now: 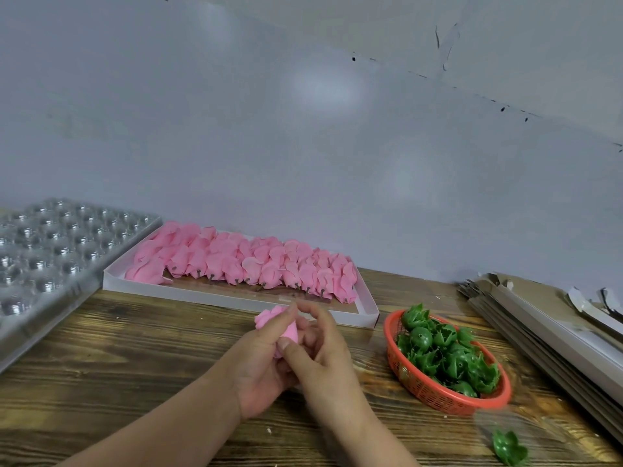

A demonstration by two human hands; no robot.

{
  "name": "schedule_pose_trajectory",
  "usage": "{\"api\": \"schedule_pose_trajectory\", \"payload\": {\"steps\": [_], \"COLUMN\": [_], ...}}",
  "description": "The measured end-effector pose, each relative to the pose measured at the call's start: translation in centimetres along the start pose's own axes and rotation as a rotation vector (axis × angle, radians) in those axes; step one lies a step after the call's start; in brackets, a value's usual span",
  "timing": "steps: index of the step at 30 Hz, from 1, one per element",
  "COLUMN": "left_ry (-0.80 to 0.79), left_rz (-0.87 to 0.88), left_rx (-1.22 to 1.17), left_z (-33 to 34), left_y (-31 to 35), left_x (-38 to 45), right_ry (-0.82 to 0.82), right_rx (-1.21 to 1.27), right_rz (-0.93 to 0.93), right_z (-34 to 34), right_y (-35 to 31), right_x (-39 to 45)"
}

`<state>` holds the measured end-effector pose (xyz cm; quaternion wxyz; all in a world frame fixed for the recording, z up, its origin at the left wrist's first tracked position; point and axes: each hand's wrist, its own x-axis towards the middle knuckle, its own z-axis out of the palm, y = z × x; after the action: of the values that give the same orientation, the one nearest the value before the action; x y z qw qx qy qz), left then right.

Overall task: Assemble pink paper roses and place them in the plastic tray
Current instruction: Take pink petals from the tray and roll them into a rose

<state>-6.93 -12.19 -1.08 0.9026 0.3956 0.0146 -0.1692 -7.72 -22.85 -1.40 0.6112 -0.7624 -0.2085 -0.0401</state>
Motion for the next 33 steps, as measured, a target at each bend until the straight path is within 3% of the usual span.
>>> {"api": "schedule_pose_trajectory", "payload": {"steps": [3, 8, 16, 25, 30, 33], "left_ry": [0.017, -0.022, -0.084, -0.010, 0.068, 0.084], "left_rz": [-0.009, -0.003, -0.019, 0.004, 0.004, 0.014], "left_rx": [-0.010, -0.024, 0.051, 0.084, -0.061, -0.059], "left_z": [-0.10, -0.25, -0.47, -0.13, -0.30, -0.26], "left_y": [0.00, 0.11, 0.28, 0.72, 0.72, 0.61], "left_x": [0.13, -0.04, -0.27, -0.30, 0.09, 0.18], "right_ry": [0.057, -0.027, -0.008, 0.043, 0.131, 0.162], "right_rx": [-0.021, -0.077, -0.115, 0.274, -0.405, -0.524], "right_rz": [-0.045, -0.089, -0.010, 0.140, -0.092, -0.126], "right_z": [-0.01, -0.14, 0.01, 0.20, 0.54, 0.78], "right_y": [-0.39, -0.78, -0.31, -0.21, -0.02, -0.02], "right_x": [-0.13, -0.10, -0.10, 0.08, -0.47, -0.42]}}
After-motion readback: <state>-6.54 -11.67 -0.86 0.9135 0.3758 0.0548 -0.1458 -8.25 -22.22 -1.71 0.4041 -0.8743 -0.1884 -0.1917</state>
